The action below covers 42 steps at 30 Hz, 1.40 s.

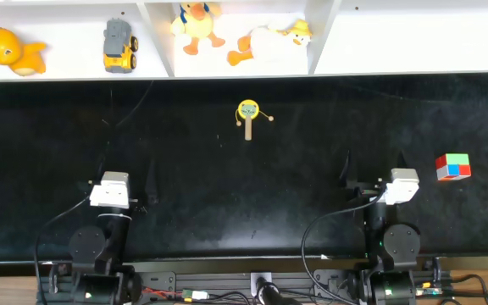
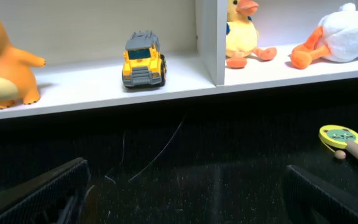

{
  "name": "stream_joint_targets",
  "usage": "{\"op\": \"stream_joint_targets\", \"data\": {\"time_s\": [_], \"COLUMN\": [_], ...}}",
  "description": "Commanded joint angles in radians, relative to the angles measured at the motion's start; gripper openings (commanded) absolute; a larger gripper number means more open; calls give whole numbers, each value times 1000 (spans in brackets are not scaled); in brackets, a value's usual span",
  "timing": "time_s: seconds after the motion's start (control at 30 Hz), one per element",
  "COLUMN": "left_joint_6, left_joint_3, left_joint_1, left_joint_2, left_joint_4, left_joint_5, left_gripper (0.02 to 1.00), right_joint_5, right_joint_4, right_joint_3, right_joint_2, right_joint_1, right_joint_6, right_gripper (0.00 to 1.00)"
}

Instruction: Store Toys

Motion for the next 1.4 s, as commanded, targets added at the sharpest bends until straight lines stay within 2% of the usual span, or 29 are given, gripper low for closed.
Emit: {"op": "stream_joint_targets", "data": {"time_s": [0.03,0.23,0.37,0.43,0.53,0.6,0.83,0.97,1.07,1.3,1.4], "left_joint_6": [16,16,16,16,16,16,16,16,16,16,16], "left_joint_3": [-3,-3,-3,-3,-3,-3,-3,-3,-3,-3,-3], "left_joint_1": [-7,-7,-7,-7,-7,-7,-7,-7,-7,-7,-7], "left_joint_2": [-9,-10,-10,-10,-9,-10,-10,-10,-9,-9,-9], "left_joint_4": [-2,-2,-2,-2,-2,-2,-2,-2,-2,-2,-2], "left_joint_5": [-5,-5,-5,-5,-5,-5,-5,-5,-5,-5,-5], "left_gripper": [998,998,998,998,998,998,998,998,998,998,998], "right_joint_5": [-7,21,-31,-30,-19,11,82,137,119,-26,-27], "right_joint_4": [5,5,-6,-6,-46,-142,-565,-795,-891,-997,-978], "right_joint_3": [-13,-13,-11,-9,14,67,367,565,707,972,1020], "right_joint_2": [-10,-10,1,27,92,155,431,637,792,1113,1228], "right_joint_1": [-6,-5,-3,4,28,62,198,278,335,426,472], "right_joint_6": [0,-26,-25,-25,39,107,228,397,452,449,488], "right_gripper": [996,996,993,996,996,996,996,996,996,996,1000]}}
